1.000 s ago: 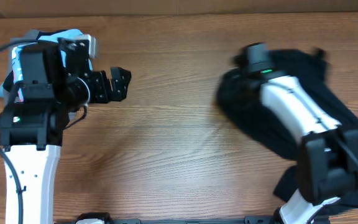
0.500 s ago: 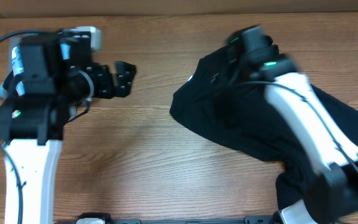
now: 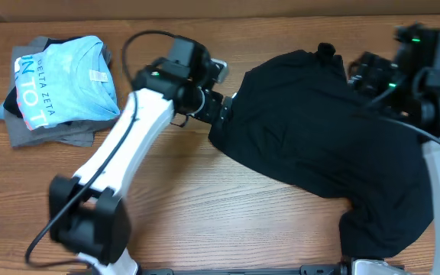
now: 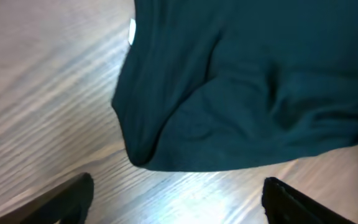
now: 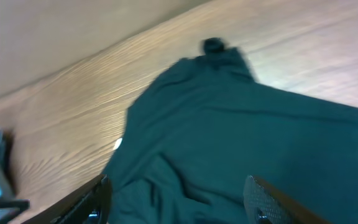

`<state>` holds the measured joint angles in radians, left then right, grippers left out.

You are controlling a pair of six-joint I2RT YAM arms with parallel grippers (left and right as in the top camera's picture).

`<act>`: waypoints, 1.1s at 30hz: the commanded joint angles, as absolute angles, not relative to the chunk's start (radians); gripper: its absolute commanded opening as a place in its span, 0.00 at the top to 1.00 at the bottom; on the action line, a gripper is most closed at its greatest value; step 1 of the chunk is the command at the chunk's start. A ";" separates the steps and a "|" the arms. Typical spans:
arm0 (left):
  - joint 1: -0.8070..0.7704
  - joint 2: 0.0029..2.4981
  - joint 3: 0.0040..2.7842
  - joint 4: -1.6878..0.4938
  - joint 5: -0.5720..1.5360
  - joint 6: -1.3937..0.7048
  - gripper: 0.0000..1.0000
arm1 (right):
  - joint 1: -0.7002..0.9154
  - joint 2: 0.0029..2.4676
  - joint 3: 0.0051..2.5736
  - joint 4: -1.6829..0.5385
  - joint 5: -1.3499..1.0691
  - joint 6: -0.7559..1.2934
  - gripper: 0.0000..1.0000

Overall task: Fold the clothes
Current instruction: 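Drag the black t-shirt leftward to the table center with the right gripper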

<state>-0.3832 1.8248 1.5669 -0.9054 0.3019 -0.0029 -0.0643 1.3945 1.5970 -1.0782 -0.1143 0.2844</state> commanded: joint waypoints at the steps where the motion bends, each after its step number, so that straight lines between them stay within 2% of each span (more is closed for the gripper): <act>1: -0.391 1.910 1.579 -0.902 0.274 0.049 0.18 | -0.129 1.345 1.613 -1.095 -0.110 0.289 0.29; 10: -0.393 2.109 1.579 -0.904 0.274 0.045 0.32 | -0.159 1.341 1.611 -1.108 -0.116 0.292 0.29; 12: -0.393 2.141 1.579 -0.903 0.274 0.045 0.38 | -0.159 1.341 1.611 -1.107 -0.116 0.292 0.30; 15: -0.393 2.177 1.579 -0.908 0.274 0.045 0.58 | -0.159 1.341 1.611 -1.107 -0.116 0.292 0.30; 16: -0.393 2.186 1.579 -0.910 0.273 0.046 0.68 | -0.159 1.341 1.611 -1.107 -0.113 0.292 0.30; 17: -0.393 2.191 1.579 -0.915 0.272 0.046 0.85 | -0.160 1.341 1.611 -1.106 -0.110 0.291 0.30; 18: -0.393 2.192 1.579 -0.917 0.263 0.043 0.93 | -0.159 1.341 1.611 -1.106 -0.104 0.292 0.30; 19: -0.391 2.192 1.579 -0.926 0.238 0.018 0.96 | -0.160 1.341 1.611 -1.106 -0.101 0.292 0.30; 26: -0.287 2.173 1.581 -1.090 -0.037 -0.255 0.96 | -0.160 1.364 1.610 -1.107 -0.056 0.292 0.30; 33: -0.088 2.143 1.581 -1.253 -0.087 -0.292 0.96 | -0.177 1.457 1.609 -1.129 -0.001 0.353 0.30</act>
